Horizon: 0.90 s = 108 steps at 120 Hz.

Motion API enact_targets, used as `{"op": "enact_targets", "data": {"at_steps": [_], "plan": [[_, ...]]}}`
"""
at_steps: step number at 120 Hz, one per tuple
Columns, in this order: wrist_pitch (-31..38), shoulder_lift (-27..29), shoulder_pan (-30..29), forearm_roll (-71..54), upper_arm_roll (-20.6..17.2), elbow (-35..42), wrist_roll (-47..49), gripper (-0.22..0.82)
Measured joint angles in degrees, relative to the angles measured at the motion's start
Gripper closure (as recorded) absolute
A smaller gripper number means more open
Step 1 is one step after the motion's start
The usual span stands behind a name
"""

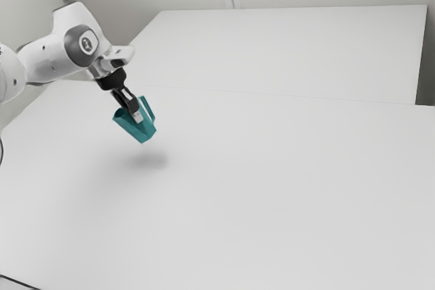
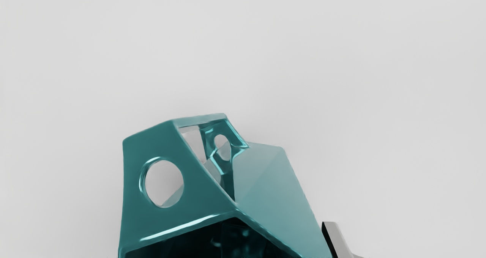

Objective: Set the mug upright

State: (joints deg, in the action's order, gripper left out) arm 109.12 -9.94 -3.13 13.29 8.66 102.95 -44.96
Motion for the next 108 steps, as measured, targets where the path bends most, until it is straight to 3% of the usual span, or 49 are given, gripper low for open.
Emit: {"op": "enact_targets", "data": {"at_steps": [21, 53, 108], "plan": [[7.56, 2.32, 0.52, -7.84, -3.29, 5.83, 9.02, 0.79], [17.90, 1.92, 0.95, -10.97, -5.21, 11.63, 19.40, 0.79], [22.12, -1.61, 1.07, -13.10, -6.24, 12.65, 29.41, 0.78]]}}
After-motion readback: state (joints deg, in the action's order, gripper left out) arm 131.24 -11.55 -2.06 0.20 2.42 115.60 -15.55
